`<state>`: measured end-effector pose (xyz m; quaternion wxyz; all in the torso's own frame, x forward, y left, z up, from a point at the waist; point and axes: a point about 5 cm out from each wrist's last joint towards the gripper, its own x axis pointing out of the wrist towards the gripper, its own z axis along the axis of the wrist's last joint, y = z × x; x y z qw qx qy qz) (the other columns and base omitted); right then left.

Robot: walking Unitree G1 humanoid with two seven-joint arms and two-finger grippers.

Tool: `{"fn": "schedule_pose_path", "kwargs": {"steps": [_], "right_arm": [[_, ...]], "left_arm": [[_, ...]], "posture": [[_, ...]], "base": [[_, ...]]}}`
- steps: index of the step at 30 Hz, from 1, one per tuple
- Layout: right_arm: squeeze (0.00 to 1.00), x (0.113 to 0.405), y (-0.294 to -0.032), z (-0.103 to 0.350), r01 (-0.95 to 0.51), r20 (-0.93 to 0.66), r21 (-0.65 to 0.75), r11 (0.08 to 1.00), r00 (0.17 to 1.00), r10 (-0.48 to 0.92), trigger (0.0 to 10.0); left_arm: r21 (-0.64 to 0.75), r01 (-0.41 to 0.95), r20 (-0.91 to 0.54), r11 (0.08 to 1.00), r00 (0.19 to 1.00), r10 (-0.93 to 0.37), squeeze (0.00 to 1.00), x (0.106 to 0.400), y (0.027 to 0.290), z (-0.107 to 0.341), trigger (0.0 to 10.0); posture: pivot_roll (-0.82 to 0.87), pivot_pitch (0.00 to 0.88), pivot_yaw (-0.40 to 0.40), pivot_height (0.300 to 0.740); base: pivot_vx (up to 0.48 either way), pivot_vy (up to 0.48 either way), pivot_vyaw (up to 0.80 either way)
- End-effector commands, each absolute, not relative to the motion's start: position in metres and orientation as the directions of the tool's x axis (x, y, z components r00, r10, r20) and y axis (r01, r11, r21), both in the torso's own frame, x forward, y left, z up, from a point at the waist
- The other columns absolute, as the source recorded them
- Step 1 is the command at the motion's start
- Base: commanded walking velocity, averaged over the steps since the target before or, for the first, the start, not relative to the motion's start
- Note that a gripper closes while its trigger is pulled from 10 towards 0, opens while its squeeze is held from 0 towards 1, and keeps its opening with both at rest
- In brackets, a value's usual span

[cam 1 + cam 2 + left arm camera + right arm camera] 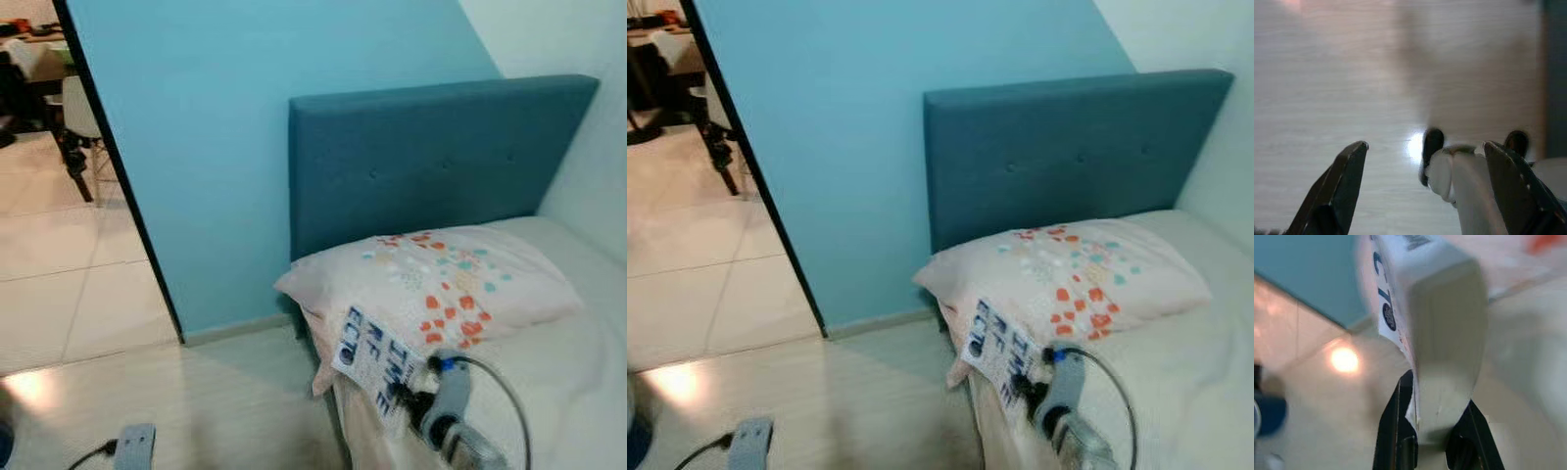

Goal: Clean up the room

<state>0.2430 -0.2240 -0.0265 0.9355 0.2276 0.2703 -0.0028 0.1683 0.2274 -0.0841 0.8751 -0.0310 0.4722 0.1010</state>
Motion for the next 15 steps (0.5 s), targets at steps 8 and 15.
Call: {"fn": "schedule_pose_path", "kwargs": {"steps": [8, 15], "right_arm": [[0.0, 0.22, -0.218, -0.051, 0.403, -0.582, 0.65, 0.644, 0.81, 0.08, 10.0], [0.0, 0.209, -0.203, -0.061, 0.443, -0.61, 0.691, 0.571, 0.781, 0.132, 10.0]], "left_arm": [[0.085, -0.19, -0.824, 0.978, 0.539, 0.176, 0.0, 0.164, 0.239, -0.083, 10.0], [0.109, -0.179, -0.823, 0.978, 0.535, 0.19, 0.0, 0.157, 0.249, -0.083, 10.0]], "posture": [[-0.02, 0.0, 0.008, 0.74], [0.02, 0.02, 0.03, 0.74]], "base": [[0.0, 0.0, 0.0], [0.0, 0.0, 0.0]]}}
